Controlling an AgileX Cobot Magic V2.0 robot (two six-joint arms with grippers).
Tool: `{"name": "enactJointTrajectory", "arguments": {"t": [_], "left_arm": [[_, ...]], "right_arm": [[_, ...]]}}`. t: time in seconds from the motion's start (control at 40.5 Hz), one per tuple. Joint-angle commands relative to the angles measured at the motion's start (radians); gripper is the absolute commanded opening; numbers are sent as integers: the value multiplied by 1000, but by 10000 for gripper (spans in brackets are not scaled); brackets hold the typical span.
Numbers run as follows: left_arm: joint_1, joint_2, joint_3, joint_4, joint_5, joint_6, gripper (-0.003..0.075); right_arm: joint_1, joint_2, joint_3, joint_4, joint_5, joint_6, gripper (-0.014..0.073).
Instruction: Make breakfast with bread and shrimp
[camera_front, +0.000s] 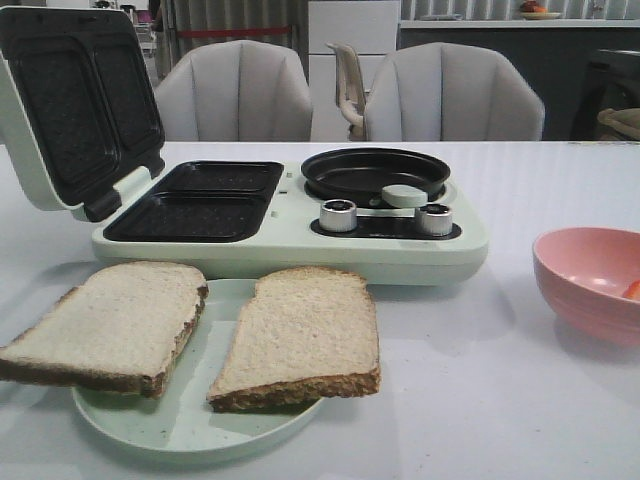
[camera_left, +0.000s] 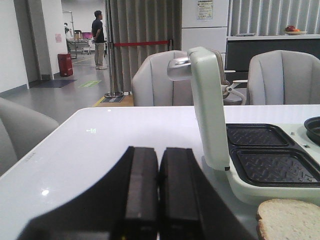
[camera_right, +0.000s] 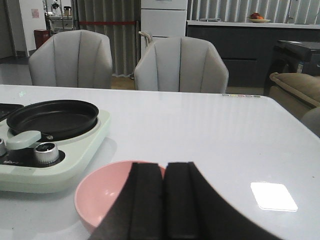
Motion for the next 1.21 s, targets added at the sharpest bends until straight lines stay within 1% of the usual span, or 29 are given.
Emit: {"name": "enactJointTrajectory", "arguments": {"t": [0.0,0.617,0.716,0.839,0.938,0.987,1.111,1.185], "left_arm": [[1,-19,7,0,-90,-5,120],[1,-19,7,0,-90,-5,120],[1,-19,7,0,-92,-5,120],[1,-19,-2,3,-151,-3,120],[-1,-19,-56,1,-155,-3,120],[-1,-18,-97,1,-135,-3,120],[-1,-3,-244,1,-27,-3,120],[-1,30,-353,17,44,-1,120]], "right_arm": [[-6,-23,-18,-6,-85,-4,36],[-6,-23,-18,-6,-85,-4,36],[-6,-23,-18,-7,-105,-4,36],[-6,-23,-29,-2,-94,-4,36],[-6,-23,-90,46,-28,-3,36],[-6,-23,-133,62,20,-3,36],[-6,7,-259,64,151,-3,36],[-6,58,-355,62,204,-4,36]]}}
